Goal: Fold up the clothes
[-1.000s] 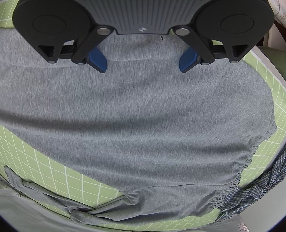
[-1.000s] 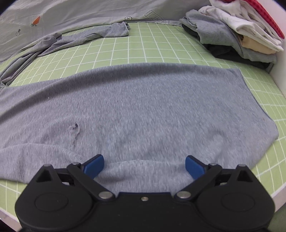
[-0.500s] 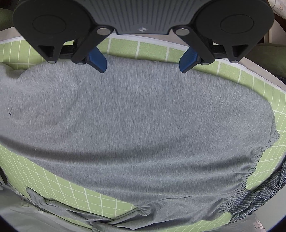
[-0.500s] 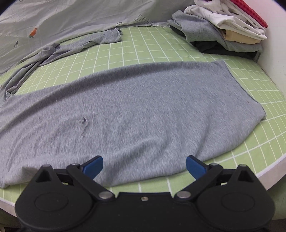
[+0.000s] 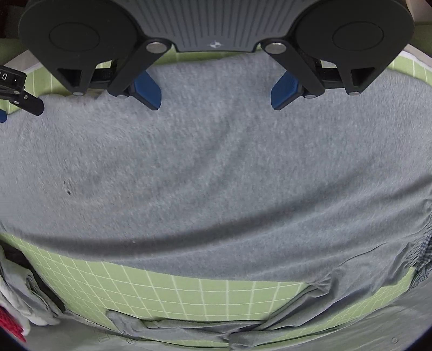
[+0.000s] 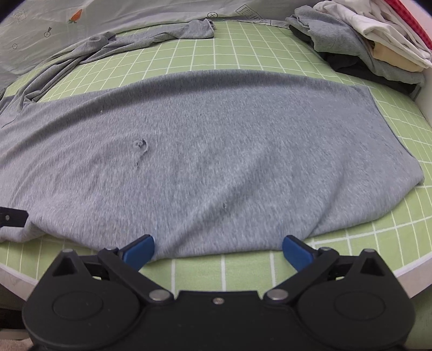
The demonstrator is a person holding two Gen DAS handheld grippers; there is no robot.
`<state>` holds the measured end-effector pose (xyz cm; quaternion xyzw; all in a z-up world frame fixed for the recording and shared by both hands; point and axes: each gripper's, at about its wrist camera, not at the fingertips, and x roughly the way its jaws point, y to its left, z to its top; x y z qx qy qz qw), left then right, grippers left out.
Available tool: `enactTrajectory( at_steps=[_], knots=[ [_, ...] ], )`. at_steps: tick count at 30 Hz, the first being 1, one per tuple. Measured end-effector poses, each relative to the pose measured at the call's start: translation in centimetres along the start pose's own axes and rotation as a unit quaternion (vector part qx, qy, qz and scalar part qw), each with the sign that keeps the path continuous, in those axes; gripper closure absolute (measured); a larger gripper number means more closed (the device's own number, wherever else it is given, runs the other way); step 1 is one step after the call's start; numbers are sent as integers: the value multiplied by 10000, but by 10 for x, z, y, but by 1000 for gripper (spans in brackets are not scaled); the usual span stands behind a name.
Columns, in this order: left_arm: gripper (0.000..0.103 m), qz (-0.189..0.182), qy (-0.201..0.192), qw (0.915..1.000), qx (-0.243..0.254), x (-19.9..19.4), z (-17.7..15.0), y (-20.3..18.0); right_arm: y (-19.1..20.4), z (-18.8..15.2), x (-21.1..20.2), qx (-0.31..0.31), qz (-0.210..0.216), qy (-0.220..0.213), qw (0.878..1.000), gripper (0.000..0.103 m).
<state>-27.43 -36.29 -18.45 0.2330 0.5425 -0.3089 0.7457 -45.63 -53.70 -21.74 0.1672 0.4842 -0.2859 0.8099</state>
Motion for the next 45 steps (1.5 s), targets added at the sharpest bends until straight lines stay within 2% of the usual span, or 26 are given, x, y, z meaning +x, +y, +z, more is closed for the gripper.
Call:
enactTrajectory(
  at_steps=[3,6,11,13,16,18,21,22,23,24,25,26,30,35,38,39,40,42,44,45],
  knots=[
    [13,109,25,9995,309,4,-1,-23,-15,0,-7,4,-105,-159,9998,0],
    [13,212,22,9990,387,3,-4,-33,-60,7,-11,735,-336,-371,9960,0],
    [11,310,160,9993,137,2,-8,-29,-149,11,2,2109,-736,-551,9732,0],
    [7,382,198,9991,61,2,-10,-29,-178,13,8,2515,-883,-622,9618,1],
    [4,527,232,9983,-20,2,-11,-31,-208,19,15,2864,-1033,-770,9494,16],
    [4,604,254,9978,-82,1,-11,-32,-217,28,21,2759,-1143,-781,9512,19],
    [3,667,278,9972,-175,2,-11,-33,-218,38,25,2528,-1209,-809,9565,38],
    [3,668,289,9971,-211,2,-11,-32,-219,40,25,2466,-1169,-845,9583,53],
    [3,661,303,9970,-256,2,-11,-31,-219,41,25,2405,-1127,-882,9600,62],
    [2,652,318,9969,-303,2,-11,-30,-220,42,25,2387,-1062,-910,9610,85],
    [2,643,333,9968,-350,2,-11,-29,-221,42,25,2370,-996,-938,9618,98],
    [1,629,352,9966,-403,3,-11,-27,-223,42,23,2391,-1029,-982,9605,98],
    [0,462,413,9963,-588,6,-12,-17,-236,38,20,2412,-1618,-1043,9512,99],
    [0,125,550,9959,-704,8,-18,-1,-258,30,22,2569,-1956,-918,9420,98],
    [0,84,575,9965,-605,6,-21,4,-257,32,23,2542,-2135,-796,9399,93],
    [0,87,588,9964,-608,5,-22,8,-254,34,24,2481,-2294,-707,9385,82],
    [0,107,586,9962,-630,3,-24,14,-251,38,24,2402,-2433,-613,9377,62],
    [0,161,479,9957,-770,-3,-24,32,-242,44,22,2276,-2632,-532,9360,43],
    [0,210,317,9936,-1067,-11,-22,61,-230,50,17,2143,-2729,-550,9363,41],
    [0,243,246,9916,-1244,-14,-20,77,-222,54,14,2074,-2743,-578,9372,31]
  ],
)
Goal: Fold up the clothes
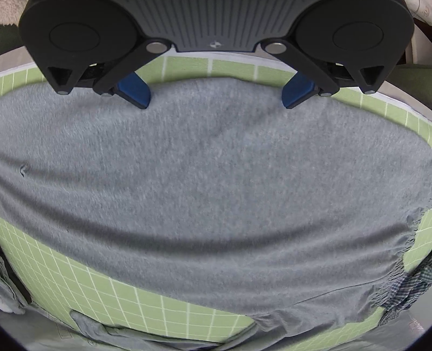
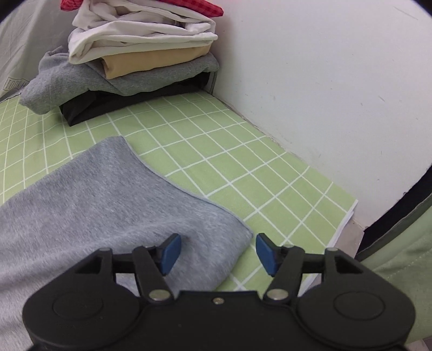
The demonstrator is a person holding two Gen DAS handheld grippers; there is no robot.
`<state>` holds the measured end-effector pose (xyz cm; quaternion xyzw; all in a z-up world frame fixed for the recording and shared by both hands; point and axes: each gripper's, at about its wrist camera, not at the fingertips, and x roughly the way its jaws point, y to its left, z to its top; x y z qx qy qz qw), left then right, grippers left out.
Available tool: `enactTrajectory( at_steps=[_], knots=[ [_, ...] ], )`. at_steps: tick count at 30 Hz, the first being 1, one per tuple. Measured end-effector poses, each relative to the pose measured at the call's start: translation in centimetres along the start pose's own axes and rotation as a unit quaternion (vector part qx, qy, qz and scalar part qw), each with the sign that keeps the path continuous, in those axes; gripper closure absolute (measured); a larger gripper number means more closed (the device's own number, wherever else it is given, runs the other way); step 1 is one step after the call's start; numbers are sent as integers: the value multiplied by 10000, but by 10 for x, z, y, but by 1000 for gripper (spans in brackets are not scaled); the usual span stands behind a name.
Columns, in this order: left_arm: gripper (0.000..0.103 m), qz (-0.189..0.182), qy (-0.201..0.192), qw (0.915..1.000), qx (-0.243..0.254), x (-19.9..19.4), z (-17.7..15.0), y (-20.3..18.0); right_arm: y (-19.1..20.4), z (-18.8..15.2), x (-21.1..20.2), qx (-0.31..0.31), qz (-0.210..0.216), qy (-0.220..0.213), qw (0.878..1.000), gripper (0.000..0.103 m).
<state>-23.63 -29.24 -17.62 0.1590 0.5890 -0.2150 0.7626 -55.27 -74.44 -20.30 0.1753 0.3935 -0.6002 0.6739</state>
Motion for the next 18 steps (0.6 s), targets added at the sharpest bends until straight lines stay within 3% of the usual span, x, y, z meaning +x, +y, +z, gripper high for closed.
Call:
enactTrajectory(
  at_steps=[1,3,6,10,15,18],
  knots=[
    [0,24,-65,9998,-187,-3,6,15,6,1,-6,-60,-1,-48,10000,17],
    [0,99,-160,9985,-520,-7,22,45,28,2,-25,-183,52,-168,9997,8],
    [0,153,-275,9952,-923,-11,45,86,64,2,-52,-345,201,-302,9987,5],
    [0,253,-478,9900,-1300,-9,82,143,125,-3,-76,-506,721,-302,9957,2],
    [0,453,-550,9887,-1319,8,131,189,217,-3,-93,-630,1438,-135,9875,1],
    [0,381,-493,9885,-1380,24,163,211,272,1,-98,-638,1979,14,9781,1]
  ],
)
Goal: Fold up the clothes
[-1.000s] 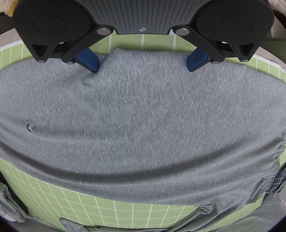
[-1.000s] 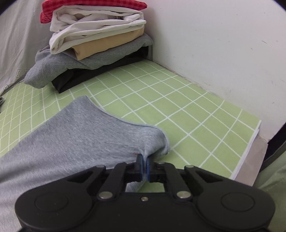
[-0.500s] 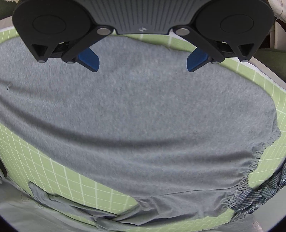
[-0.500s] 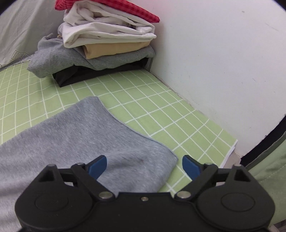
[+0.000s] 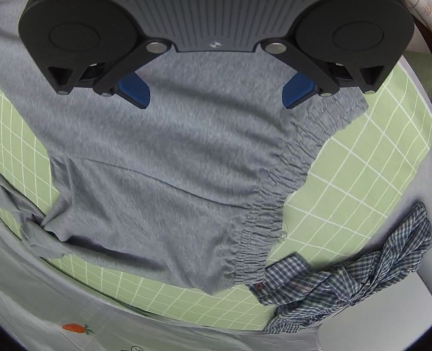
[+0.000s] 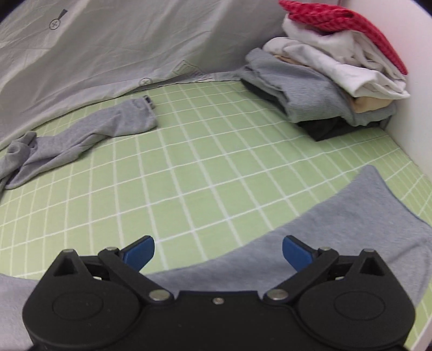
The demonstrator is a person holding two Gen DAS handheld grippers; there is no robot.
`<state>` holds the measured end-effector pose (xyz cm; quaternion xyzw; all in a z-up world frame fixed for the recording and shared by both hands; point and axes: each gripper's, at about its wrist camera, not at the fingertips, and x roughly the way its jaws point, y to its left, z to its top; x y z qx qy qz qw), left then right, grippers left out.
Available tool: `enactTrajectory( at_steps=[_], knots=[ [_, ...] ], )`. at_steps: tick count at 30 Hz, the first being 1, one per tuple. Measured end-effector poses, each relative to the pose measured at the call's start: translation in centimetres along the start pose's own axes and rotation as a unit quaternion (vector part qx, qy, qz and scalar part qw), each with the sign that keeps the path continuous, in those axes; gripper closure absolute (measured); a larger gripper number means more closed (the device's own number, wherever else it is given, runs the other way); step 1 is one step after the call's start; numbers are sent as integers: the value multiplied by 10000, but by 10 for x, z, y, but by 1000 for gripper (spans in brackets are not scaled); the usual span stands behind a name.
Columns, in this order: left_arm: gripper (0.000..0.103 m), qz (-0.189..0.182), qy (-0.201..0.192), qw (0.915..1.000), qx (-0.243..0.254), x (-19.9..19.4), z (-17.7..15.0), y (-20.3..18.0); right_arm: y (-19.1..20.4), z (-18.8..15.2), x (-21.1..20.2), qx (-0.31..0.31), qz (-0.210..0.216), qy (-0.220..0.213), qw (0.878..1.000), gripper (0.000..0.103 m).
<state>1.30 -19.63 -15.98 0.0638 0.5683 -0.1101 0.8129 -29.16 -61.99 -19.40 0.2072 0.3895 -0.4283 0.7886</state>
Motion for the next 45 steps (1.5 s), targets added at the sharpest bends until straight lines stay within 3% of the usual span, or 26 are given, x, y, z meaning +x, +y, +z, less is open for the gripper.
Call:
enactTrajectory(
  at_steps=[3,11,14,19,23,24,25,27,31,36,42,45],
  knots=[
    [0,64,-72,9998,162,18,33,3,52,16,19,-84,391,-20,9992,0],
    [0,423,-457,9960,641,69,106,9,155,68,66,-154,744,-403,9963,0],
    [0,388,-554,9964,508,80,121,12,180,82,87,-117,600,-338,9976,0],
    [0,359,-674,9971,72,87,134,15,193,87,105,-59,-52,-290,9995,2],
    [0,340,-699,9969,-139,89,137,16,187,89,106,-69,213,-411,9989,23],
    [0,323,-690,9969,-189,90,138,17,187,91,105,-160,310,-477,9982,41],
    [0,308,-689,9969,-216,90,137,17,185,92,104,-210,359,-502,9979,67],
    [0,281,-695,9969,-251,90,137,19,182,94,102,-307,455,-550,9970,95],
    [0,281,-726,9967,-218,90,137,20,169,100,95,-479,421,-741,9952,99],
    [0,386,-765,9962,-129,90,140,19,125,119,73,-385,-245,-1235,9913,99],
    [0,982,-970,9904,108,92,152,14,63,150,54,-38,-1178,-1675,9788,99],
    [0,1062,-992,9892,183,94,158,15,37,158,47,194,-1569,-1782,9712,99]
  ],
)
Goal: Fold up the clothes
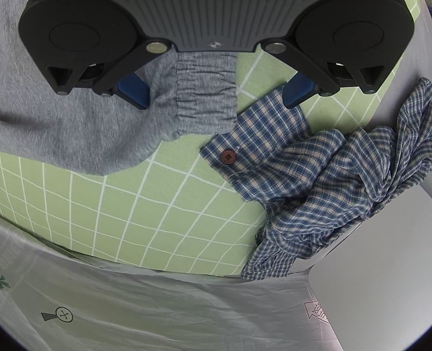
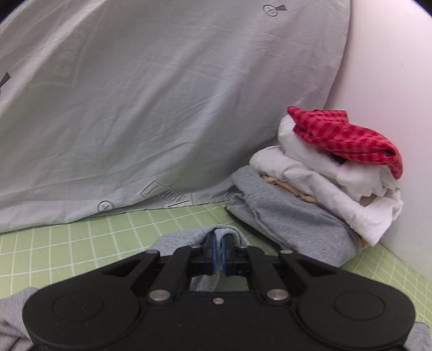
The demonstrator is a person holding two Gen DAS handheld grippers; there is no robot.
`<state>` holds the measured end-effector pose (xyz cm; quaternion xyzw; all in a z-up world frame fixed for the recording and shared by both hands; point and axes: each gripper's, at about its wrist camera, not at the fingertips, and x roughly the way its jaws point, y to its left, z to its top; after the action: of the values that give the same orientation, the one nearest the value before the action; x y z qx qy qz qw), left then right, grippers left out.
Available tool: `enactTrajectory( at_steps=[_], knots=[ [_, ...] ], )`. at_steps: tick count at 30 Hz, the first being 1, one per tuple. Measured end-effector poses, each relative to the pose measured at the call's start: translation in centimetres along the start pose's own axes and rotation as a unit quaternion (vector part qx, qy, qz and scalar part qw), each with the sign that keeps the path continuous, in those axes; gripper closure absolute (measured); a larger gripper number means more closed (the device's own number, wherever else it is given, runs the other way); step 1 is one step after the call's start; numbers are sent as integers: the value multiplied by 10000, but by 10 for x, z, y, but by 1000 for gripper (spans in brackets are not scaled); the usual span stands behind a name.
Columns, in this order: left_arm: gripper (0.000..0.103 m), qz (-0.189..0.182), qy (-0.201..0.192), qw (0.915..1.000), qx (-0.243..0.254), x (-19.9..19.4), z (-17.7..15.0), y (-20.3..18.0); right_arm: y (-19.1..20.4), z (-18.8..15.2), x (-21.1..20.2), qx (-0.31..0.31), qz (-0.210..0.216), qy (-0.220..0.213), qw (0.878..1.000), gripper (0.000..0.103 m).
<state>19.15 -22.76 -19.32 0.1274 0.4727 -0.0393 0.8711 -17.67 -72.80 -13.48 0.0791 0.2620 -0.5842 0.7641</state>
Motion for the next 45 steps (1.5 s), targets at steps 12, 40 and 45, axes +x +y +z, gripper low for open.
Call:
enactTrajectory(
  at_steps=[12,40,45],
  knots=[
    [0,41,-25,10000,8,0,1,0,8,-64,0,-815,-387,891,9919,41],
    [0,208,-6,9976,-660,9,3,30,220,-64,-25,-1369,2816,1175,9424,18],
    [0,175,9,9973,-708,9,3,31,252,-42,5,-1330,2594,1108,9501,18]
  ],
)
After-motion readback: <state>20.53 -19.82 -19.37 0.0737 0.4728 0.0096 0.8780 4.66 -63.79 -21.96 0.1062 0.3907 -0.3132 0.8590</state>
